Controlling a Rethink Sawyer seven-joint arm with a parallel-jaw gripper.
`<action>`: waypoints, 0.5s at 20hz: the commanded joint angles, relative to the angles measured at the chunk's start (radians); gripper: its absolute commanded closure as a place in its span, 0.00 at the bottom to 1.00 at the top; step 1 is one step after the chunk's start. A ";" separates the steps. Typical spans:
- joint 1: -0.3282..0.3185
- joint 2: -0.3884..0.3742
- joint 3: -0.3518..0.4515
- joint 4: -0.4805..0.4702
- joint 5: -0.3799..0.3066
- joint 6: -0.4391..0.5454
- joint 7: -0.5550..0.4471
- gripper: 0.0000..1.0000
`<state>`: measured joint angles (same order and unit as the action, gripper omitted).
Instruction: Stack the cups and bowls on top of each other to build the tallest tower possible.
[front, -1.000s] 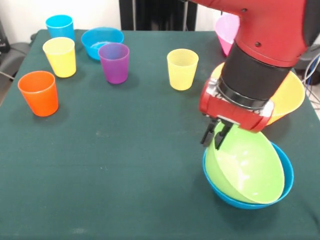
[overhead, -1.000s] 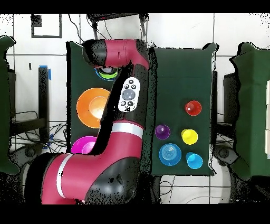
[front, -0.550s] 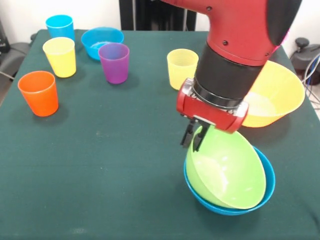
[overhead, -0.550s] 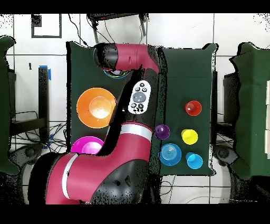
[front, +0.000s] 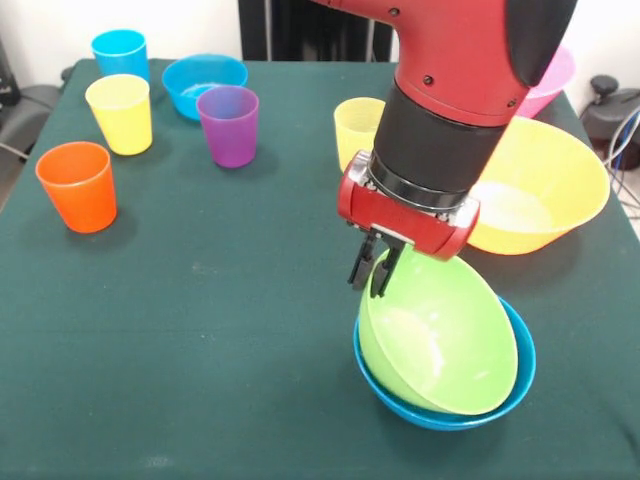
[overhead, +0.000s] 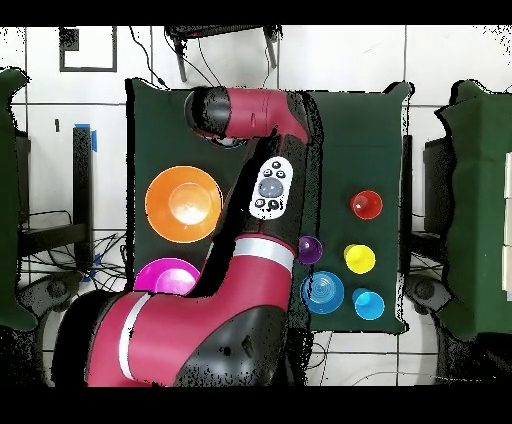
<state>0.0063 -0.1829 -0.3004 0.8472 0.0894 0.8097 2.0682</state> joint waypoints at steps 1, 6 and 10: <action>-0.028 -0.020 0.123 0.108 -0.015 -0.050 -0.002 1.00; -0.056 -0.029 0.134 0.127 -0.040 -0.081 -0.058 1.00; -0.086 -0.036 0.152 0.147 -0.058 -0.115 -0.105 1.00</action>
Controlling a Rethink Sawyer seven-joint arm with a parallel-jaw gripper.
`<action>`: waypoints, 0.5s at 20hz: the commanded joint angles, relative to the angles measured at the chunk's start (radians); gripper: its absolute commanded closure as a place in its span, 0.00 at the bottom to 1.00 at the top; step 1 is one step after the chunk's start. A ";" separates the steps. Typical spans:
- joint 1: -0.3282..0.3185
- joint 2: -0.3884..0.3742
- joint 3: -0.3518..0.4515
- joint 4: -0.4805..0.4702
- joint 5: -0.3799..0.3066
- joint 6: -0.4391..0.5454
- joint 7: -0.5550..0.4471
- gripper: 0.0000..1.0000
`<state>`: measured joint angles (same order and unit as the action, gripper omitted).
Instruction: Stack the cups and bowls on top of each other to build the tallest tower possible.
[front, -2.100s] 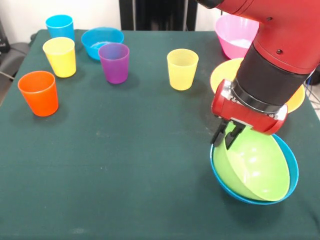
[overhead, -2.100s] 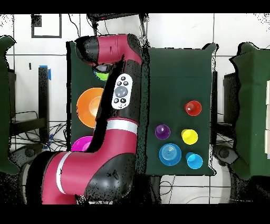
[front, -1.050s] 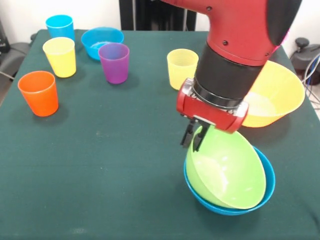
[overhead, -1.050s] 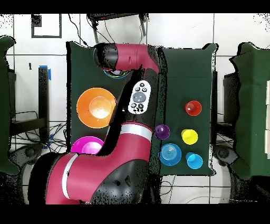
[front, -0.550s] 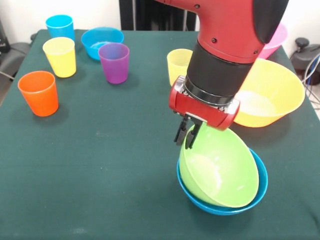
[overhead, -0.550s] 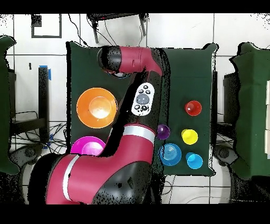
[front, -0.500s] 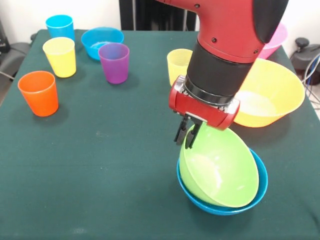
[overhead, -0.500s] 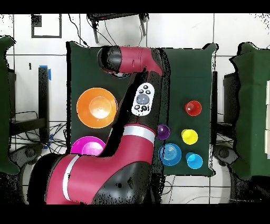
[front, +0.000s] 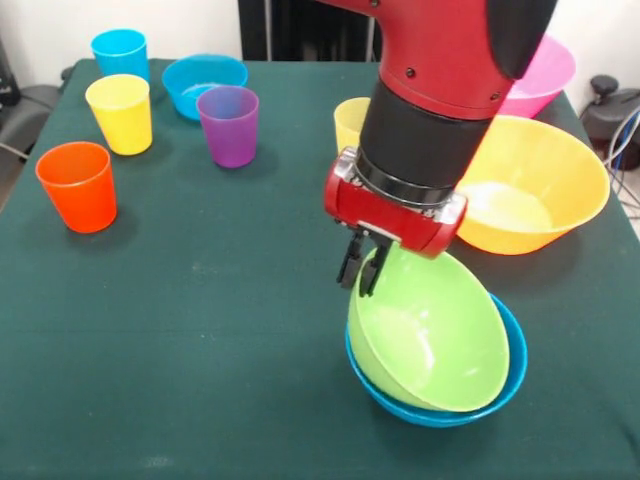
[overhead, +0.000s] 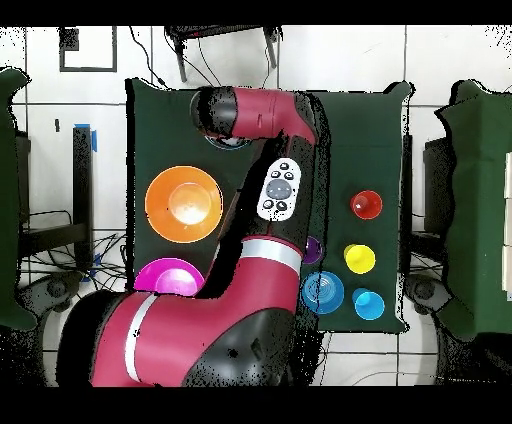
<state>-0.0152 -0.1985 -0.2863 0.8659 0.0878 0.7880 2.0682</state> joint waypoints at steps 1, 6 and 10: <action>-0.071 -0.022 0.142 0.132 -0.061 -0.100 -0.114 1.00; -0.104 -0.037 0.174 0.160 -0.075 -0.120 -0.154 1.00; -0.112 -0.037 0.182 0.158 -0.092 -0.126 -0.159 1.00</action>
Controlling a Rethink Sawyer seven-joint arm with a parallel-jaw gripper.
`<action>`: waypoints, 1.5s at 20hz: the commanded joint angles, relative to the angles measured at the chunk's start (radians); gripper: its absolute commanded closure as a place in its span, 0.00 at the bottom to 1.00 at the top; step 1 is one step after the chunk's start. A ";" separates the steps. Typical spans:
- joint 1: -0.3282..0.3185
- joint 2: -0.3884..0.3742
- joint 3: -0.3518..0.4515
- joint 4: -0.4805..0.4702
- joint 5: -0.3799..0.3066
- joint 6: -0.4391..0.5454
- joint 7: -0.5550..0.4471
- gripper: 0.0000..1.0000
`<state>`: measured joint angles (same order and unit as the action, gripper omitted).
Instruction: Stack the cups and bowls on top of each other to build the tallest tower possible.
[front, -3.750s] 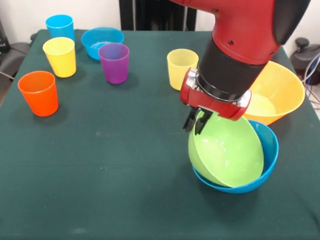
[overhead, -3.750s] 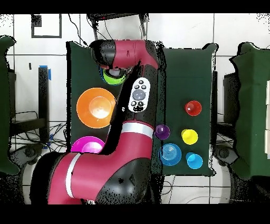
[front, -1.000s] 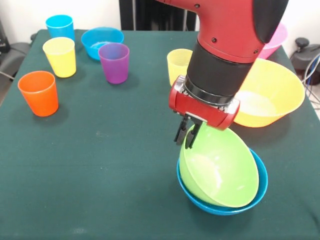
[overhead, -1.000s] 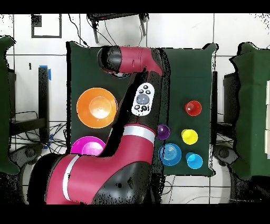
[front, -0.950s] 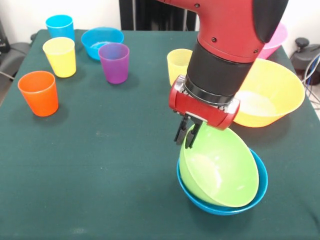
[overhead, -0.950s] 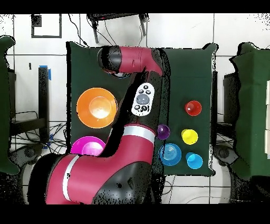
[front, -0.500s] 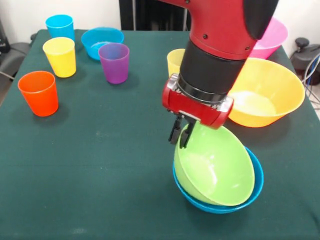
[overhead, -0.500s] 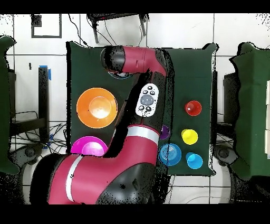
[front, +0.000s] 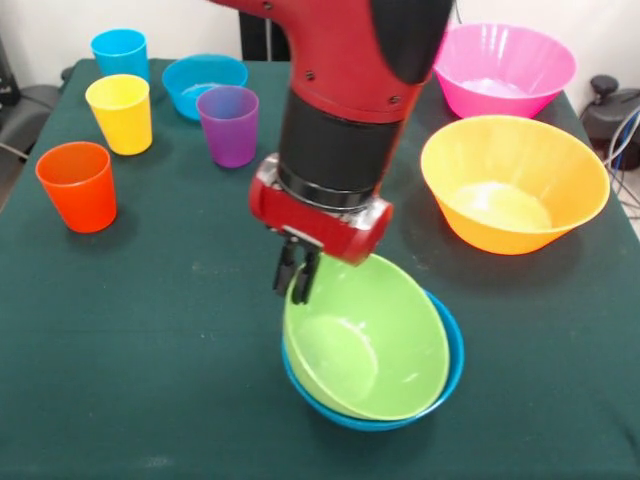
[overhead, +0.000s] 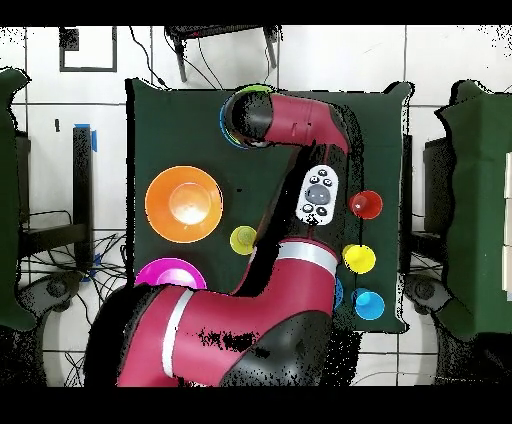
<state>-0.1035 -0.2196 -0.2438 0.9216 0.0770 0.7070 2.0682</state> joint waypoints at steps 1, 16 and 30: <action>-0.026 -0.015 0.142 0.100 -0.084 -0.042 -0.160 1.00; -0.031 -0.048 0.163 0.134 -0.112 0.011 -0.150 1.00; -0.064 -0.010 0.193 -0.038 -0.110 0.297 -0.242 1.00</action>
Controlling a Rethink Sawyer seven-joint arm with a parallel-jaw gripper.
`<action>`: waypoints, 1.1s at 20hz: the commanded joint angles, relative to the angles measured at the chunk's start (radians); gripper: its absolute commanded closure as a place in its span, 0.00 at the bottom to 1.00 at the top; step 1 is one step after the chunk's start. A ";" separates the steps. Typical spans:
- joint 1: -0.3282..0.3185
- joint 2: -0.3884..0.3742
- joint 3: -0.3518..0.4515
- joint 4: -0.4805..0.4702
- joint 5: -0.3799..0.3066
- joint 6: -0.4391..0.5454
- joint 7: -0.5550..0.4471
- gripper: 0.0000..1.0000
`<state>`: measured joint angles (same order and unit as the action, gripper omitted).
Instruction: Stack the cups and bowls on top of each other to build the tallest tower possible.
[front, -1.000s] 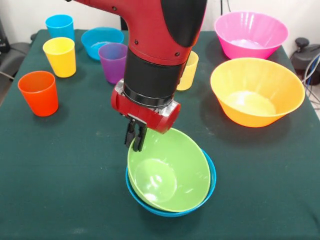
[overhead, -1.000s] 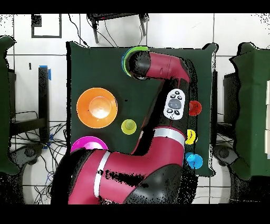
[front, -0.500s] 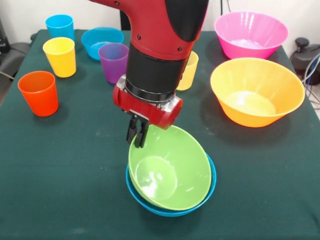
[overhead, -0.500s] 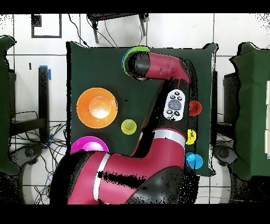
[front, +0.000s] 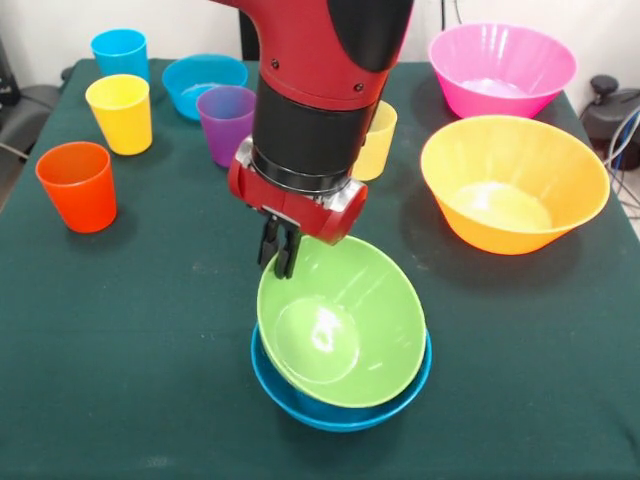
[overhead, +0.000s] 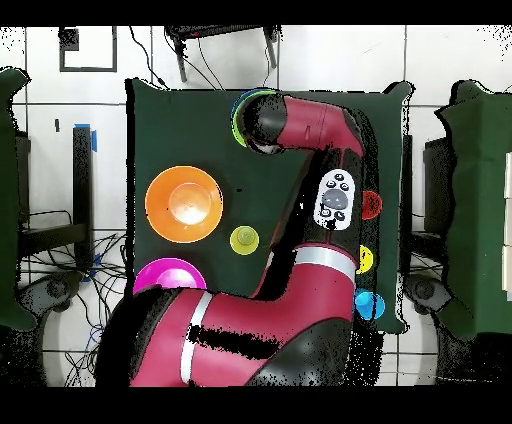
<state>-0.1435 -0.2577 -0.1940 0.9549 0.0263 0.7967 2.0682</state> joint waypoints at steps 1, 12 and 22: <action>-0.027 0.024 0.145 -0.070 -0.061 0.217 -0.248 1.00; -0.073 0.026 0.202 0.072 -0.116 -0.023 -0.273 1.00; -0.091 0.050 0.232 0.070 -0.170 -0.069 -0.246 1.00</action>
<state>-0.2199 -0.2509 -0.0976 0.9456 -0.0529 0.7651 2.0682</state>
